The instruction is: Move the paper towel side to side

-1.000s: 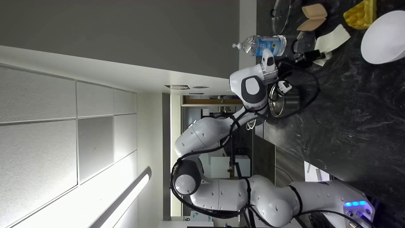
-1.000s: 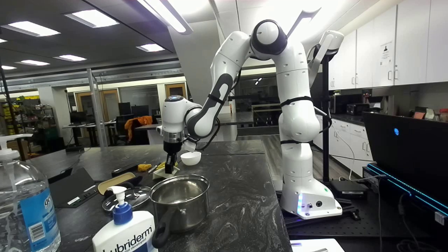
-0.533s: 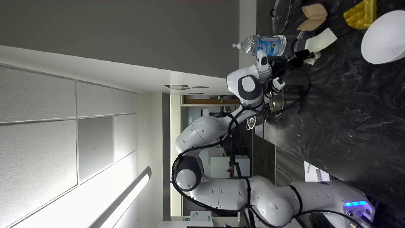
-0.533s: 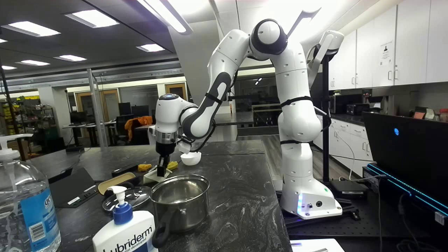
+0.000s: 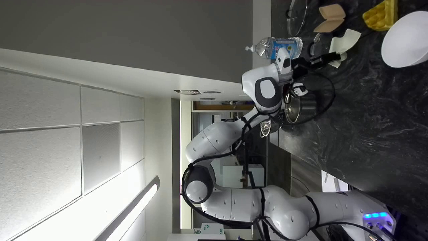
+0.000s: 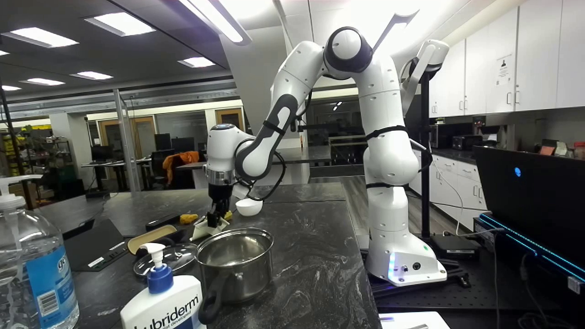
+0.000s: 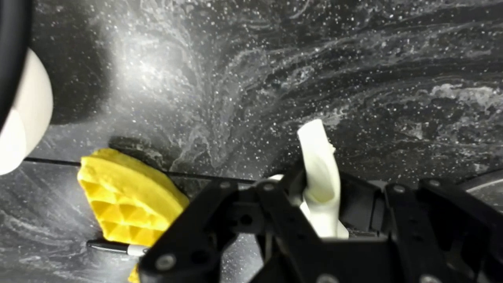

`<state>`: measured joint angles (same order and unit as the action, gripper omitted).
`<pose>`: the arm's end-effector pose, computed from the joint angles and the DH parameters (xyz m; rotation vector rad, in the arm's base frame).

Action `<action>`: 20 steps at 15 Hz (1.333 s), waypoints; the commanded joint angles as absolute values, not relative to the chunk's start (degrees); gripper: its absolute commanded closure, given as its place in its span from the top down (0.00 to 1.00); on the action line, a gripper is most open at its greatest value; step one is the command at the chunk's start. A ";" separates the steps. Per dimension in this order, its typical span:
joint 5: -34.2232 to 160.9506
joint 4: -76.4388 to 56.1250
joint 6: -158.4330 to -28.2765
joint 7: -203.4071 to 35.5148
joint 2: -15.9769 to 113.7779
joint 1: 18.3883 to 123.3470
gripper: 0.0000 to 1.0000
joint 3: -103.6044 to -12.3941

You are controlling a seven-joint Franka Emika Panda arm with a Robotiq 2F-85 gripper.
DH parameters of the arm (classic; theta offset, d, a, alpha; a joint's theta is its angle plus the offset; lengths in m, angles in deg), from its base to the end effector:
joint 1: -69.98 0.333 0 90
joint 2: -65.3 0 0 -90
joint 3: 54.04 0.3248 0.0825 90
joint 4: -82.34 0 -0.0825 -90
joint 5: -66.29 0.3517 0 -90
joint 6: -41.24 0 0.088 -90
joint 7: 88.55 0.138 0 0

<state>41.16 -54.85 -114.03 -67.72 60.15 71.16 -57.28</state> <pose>0.5065 -0.0088 0.3050 2.9256 -0.0285 0.3758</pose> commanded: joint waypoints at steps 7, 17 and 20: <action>50.56 -55.74 -110.74 -66.92 62.23 71.42 0.27 -57.04; 49.51 -56.45 -109.89 -66.31 63.01 72.05 0.99 -56.48; 49.17 -56.86 -108.36 -66.85 64.45 72.23 1.00 -56.29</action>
<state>49.78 -55.38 -111.71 -67.71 60.94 71.83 -56.68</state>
